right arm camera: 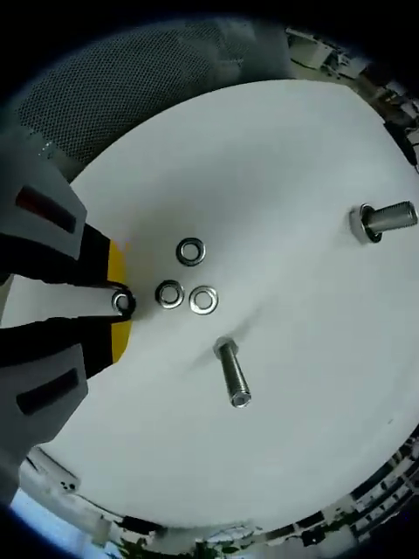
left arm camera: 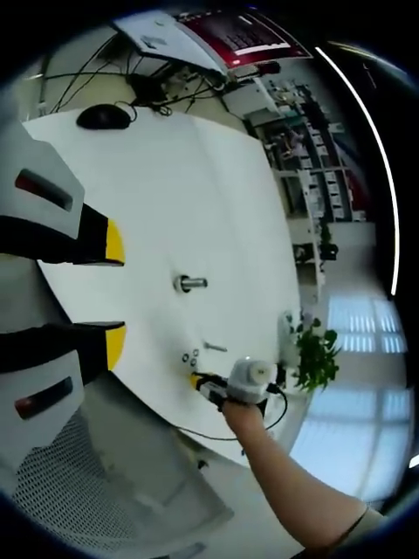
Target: Place the washer onto the threaded stud by aligning its center hole with the stud, sliding it down to the base, and recovering from edge contact or off-axis alignment until the washer reaches the visible bottom stop.
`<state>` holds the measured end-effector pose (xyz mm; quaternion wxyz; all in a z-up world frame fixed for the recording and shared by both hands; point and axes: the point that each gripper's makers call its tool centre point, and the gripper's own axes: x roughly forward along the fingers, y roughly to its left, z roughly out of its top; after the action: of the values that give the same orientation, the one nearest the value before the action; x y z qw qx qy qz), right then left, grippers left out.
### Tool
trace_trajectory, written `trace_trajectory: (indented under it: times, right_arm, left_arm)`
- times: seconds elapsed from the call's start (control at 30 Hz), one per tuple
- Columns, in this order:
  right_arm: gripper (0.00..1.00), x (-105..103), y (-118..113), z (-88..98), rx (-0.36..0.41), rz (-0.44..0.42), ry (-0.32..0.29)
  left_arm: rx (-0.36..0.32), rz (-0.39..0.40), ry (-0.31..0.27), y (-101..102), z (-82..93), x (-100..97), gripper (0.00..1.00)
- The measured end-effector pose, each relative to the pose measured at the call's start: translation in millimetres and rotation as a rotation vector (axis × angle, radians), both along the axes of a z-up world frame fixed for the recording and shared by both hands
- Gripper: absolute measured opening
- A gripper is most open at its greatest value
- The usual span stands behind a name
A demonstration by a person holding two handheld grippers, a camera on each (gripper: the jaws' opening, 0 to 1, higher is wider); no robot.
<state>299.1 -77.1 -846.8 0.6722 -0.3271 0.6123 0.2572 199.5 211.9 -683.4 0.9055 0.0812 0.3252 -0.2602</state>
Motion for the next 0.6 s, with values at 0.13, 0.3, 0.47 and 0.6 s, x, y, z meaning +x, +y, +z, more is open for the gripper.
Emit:
trace_trajectory:
  times: [0.13,0.3,0.47,0.6]
  right_arm:
    - [0.15,1.7,-2.3,0.5,0.02,-0.057,0.009]
    - [0.14,-1.8,-0.7,0.9,0.044,-0.014,-0.028]
    - [0.14,1.1,-0.7,3.3,0.216,-0.125,-0.105]
    - [0.14,0.8,-2.5,2.8,0.233,-0.103,-0.108]
  left_arm:
    - [-0.009,0.011,-0.006,1.6,1.3,1.7,0.23]
    - [-0.006,0.01,-0.003,1.9,0.3,1.1,0.22]
    - [-0.013,0.015,-0.006,2.0,1.1,1.4,0.22]
    - [-0.012,0.02,-0.004,2.8,0.7,1.1,0.22]
